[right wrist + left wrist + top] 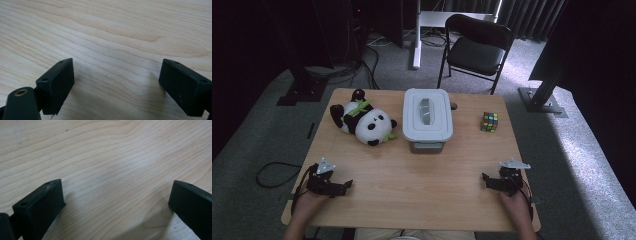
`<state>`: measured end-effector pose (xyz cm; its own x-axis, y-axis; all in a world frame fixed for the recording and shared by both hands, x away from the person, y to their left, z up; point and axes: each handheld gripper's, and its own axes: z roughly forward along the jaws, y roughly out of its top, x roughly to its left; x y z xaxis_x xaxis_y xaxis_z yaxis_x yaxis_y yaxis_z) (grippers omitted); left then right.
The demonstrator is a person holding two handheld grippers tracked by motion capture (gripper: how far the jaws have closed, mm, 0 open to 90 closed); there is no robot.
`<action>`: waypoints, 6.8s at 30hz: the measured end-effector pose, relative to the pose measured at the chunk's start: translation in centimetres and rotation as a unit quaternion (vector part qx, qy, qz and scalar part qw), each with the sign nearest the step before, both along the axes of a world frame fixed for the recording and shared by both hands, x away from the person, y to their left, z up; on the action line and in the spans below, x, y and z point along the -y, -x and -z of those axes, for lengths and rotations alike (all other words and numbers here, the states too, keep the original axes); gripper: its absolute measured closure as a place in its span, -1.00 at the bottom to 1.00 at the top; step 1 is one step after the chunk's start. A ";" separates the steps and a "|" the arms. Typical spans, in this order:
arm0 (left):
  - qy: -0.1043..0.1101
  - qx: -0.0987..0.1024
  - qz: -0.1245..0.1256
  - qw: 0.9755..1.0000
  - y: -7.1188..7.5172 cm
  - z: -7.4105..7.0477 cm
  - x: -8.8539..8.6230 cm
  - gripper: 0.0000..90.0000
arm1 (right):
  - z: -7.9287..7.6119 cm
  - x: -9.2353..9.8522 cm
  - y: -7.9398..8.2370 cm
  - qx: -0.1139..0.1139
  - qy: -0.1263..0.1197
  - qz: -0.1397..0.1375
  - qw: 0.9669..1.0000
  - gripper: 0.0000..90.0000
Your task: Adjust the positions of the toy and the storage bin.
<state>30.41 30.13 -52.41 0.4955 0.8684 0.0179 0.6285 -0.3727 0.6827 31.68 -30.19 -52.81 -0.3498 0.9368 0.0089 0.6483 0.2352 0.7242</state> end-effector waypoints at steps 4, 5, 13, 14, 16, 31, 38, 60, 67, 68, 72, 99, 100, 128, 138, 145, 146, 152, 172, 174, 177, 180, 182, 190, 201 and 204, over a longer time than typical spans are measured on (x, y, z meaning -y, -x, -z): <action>-0.001 0.000 0.004 1.000 -0.3 0.0 0.3 -0.99 | 0.0 -0.2 -0.1 0.000 0.001 0.008 1.000 -0.73; -0.002 0.002 0.003 1.000 -0.3 0.0 0.3 -0.98 | 0.0 -0.3 -0.2 -0.001 0.001 0.010 1.000 -0.72; -0.011 0.006 0.010 1.000 -0.9 -0.4 1.2 -0.98 | -0.8 -1.6 -1.4 -0.012 -0.025 -0.004 1.000 -0.62; -0.010 0.009 0.008 1.000 -1.0 -0.7 1.3 -0.99 | -1.1 -1.7 -1.6 -0.009 -0.030 -0.008 0.999 -0.64; -0.004 0.016 0.003 1.000 -1.5 -1.5 1.6 -0.98 | -1.4 -2.1 -2.4 -0.013 -0.035 -0.013 0.999 -0.74; 0.010 0.050 0.061 0.997 -5.5 -4.9 8.6 -0.98 | -4.8 -6.0 -5.0 0.045 -0.040 -0.052 0.997 -0.74; 0.010 0.059 0.074 0.995 -7.2 -6.7 10.9 -0.98 | -7.7 -7.1 -5.6 0.077 -0.036 -0.058 0.995 -0.72; 0.078 0.063 0.016 0.995 -14.6 -11.3 13.0 -0.98 | -11.1 -7.5 -10.7 0.087 -0.077 -0.017 0.993 -0.73; 0.127 0.030 0.059 0.990 -15.7 -12.3 15.8 -0.98 | -13.1 -10.7 -11.3 0.093 -0.093 -0.056 0.990 -0.71; 0.122 0.029 0.047 0.991 -16.0 -12.3 16.3 -0.90 | -13.3 -11.2 -11.6 0.092 -0.099 -0.060 0.989 -0.71; 0.119 0.024 0.038 0.992 -16.9 -12.1 17.0 -0.89 | -12.9 -12.1 -13.1 0.074 -0.120 -0.063 0.988 -0.54; 0.173 -0.009 0.031 0.984 -19.4 -10.1 17.3 -0.64 | -10.6 -12.1 -15.8 -0.014 -0.203 -0.022 0.979 -0.30; 0.174 -0.011 0.031 0.984 -19.5 -10.1 17.3 -0.64 | -10.6 -12.1 -15.8 -0.015 -0.205 -0.021 0.978 -0.25; 0.176 -0.039 0.074 0.981 -17.2 -11.1 17.5 -0.01 | -11.1 -11.6 -14.1 -0.020 -0.205 -0.016 0.978 0.38; 0.167 -0.061 0.077 0.981 -15.9 -11.5 17.9 0.02 | -11.7 -11.6 -12.6 -0.023 -0.173 -0.026 0.984 0.37; 0.140 -0.065 0.088 0.984 -14.5 -12.2 18.3 0.11 | -11.9 -11.3 -12.0 -0.030 -0.163 -0.032 0.986 0.37; 0.135 -0.061 0.092 0.985 -14.0 -12.2 18.3 0.11 | -11.9 -11.3 -11.8 -0.030 -0.163 -0.033 0.986 0.37; 0.128 -0.046 0.099 0.986 -12.0 -12.2 18.5 0.11 | -12.0 -11.0 -10.6 -0.035 -0.158 -0.040 0.986 0.37; 0.148 -0.027 0.127 0.981 -11.1 -11.9 17.3 0.10 | -11.9 -10.5 -7.7 -0.045 -0.180 -0.057 0.981 0.08; 0.151 -0.021 0.120 0.981 -12.0 -11.7 17.1 0.04 | -11.8 -10.3 -8.4 -0.046 -0.186 -0.049 0.980 0.04; 0.157 -0.018 0.111 0.981 -13.5 -11.6 17.2 -0.10 | -11.9 -10.5 -9.8 -0.047 -0.188 -0.044 0.980 -0.07; 0.168 -0.028 0.104 0.980 -14.9 -11.6 17.6 -0.11 | -12.0 -10.9 -11.2 -0.048 -0.189 -0.041 0.980 -0.12; 0.171 -0.028 0.102 0.980 -15.6 -11.5 17.9 -0.15 | -12.0 -11.1 -12.0 -0.049 -0.195 -0.045 0.979 -0.18; 0.172 -0.036 0.090 0.980 -17.3 -11.3 18.5 -0.15 | -11.7 -11.5 -14.2 -0.057 -0.201 -0.026 0.978 -0.11; 0.182 -0.058 0.087 0.978 -17.0 -11.5 17.6 0.24 | -11.3 -10.7 -14.1 -0.060 -0.210 -0.023 0.976 0.22; 0.177 -0.056 0.082 0.979 -16.6 -11.6 17.7 0.26 | -11.4 -10.9 -13.6 -0.047 -0.197 -0.021 0.979 0.28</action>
<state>47.04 12.44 -40.84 0.6103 0.7191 -0.3322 0.6589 -0.2280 0.7169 45.27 -19.28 -41.38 -0.3687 0.8388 0.4006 0.7116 -0.0226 0.7022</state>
